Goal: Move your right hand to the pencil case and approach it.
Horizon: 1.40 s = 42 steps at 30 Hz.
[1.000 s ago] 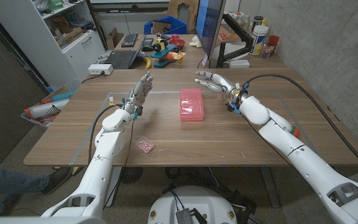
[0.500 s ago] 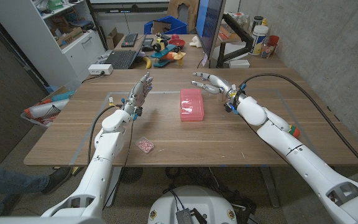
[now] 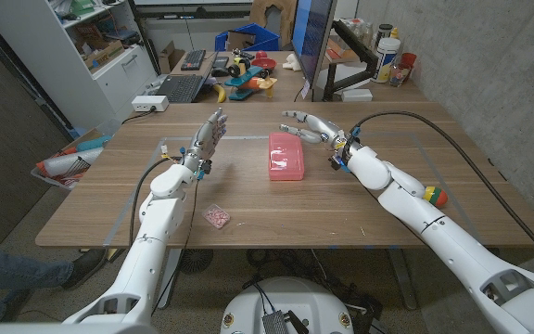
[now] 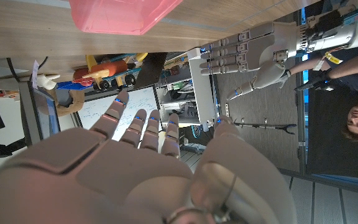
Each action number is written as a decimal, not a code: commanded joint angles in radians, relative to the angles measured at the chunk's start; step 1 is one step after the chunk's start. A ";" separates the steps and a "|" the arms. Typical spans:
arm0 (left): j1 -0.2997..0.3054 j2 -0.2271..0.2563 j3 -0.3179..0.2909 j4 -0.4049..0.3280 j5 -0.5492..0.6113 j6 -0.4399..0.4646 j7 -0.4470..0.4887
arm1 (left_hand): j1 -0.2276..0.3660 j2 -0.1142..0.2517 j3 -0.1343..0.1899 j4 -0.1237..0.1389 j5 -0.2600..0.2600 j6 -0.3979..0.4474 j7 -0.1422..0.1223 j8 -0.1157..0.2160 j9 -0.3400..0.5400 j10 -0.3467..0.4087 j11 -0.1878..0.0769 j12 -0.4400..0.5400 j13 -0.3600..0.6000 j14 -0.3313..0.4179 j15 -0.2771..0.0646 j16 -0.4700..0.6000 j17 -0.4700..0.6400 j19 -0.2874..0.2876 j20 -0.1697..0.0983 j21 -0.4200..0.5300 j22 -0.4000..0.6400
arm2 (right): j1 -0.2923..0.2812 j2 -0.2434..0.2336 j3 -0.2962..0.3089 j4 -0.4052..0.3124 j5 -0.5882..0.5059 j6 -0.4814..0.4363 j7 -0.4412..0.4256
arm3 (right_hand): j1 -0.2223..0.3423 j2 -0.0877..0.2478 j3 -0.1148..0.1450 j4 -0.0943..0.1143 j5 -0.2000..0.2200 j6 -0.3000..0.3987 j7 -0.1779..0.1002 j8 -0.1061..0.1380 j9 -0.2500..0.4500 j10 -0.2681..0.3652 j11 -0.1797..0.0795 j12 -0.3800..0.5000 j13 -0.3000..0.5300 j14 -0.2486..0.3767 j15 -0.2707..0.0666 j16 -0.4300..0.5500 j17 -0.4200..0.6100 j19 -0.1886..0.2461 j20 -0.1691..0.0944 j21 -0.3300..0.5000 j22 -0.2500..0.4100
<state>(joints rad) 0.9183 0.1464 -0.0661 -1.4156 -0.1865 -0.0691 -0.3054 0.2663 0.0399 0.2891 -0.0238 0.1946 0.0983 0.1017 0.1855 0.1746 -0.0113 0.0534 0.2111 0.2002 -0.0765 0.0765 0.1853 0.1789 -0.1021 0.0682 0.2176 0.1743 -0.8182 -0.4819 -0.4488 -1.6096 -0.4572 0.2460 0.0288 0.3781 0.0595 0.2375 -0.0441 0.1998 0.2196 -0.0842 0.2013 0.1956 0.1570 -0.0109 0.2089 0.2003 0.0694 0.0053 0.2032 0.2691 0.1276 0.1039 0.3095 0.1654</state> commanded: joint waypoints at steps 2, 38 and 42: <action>0.007 0.006 0.000 -0.015 -0.003 0.010 0.001 | 0.001 0.010 0.002 -0.006 0.000 0.011 -0.003 0.006 0.005 -0.001 0.002 0.006 -0.001 -0.004 -0.003 0.003 0.004 -0.004 0.002 -0.004 0.004 | 0.016 0.006 -0.029 0.012 -0.059 -0.004 -0.020 | -0.006 -0.001 0.001 -0.002 0.007 0.005 -0.006 0.000 0.000 0.000 -0.002 -0.002 0.002 -0.002 -0.002 0.000 0.000 0.002 0.004 -0.002 0.005; -0.008 0.003 0.009 0.003 -0.001 0.004 -0.003 | -0.001 0.012 0.001 -0.010 -0.001 0.013 -0.004 0.005 0.005 -0.001 -0.001 0.005 -0.001 -0.006 -0.005 0.003 0.004 -0.005 0.010 -0.009 0.005 | 0.046 -0.010 -0.096 -0.016 -0.233 -0.111 -0.020 | -0.012 0.002 0.000 -0.003 0.008 0.003 -0.011 -0.001 0.000 -0.007 -0.003 -0.006 0.003 -0.015 -0.005 -0.001 -0.007 0.001 0.005 -0.018 0.005; -0.011 0.001 0.010 0.010 0.000 0.000 -0.005 | -0.001 0.012 0.000 -0.010 -0.001 0.011 -0.004 0.004 0.005 -0.001 0.001 0.005 0.000 -0.006 -0.005 0.003 0.004 -0.005 0.011 -0.010 0.005 | 0.051 -0.010 -0.104 -0.017 -0.244 -0.122 -0.014 | -0.014 0.003 0.000 -0.003 0.008 0.002 -0.012 -0.002 0.000 -0.008 -0.004 -0.007 0.003 -0.016 -0.006 -0.001 -0.008 0.001 0.005 -0.020 0.005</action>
<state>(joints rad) 0.9122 0.1520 -0.0583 -1.4177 -0.1867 -0.0612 -0.3065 0.2624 0.0439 0.2866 -0.0263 0.1946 0.1037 0.0962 0.1855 0.1746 -0.0114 0.0535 0.2111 0.2002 -0.0765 0.0765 0.1852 0.1789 -0.1078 0.0737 0.2107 0.1743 -0.7767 -0.4901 -0.5316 -1.6184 -0.6604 0.1599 0.0048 0.3741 0.0636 0.2376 -0.0441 0.2035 0.2213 -0.0931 0.2013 0.1956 0.1530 -0.0147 0.2031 0.2003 0.0586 0.0017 0.2039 0.2599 0.1276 0.1038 0.2919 0.1653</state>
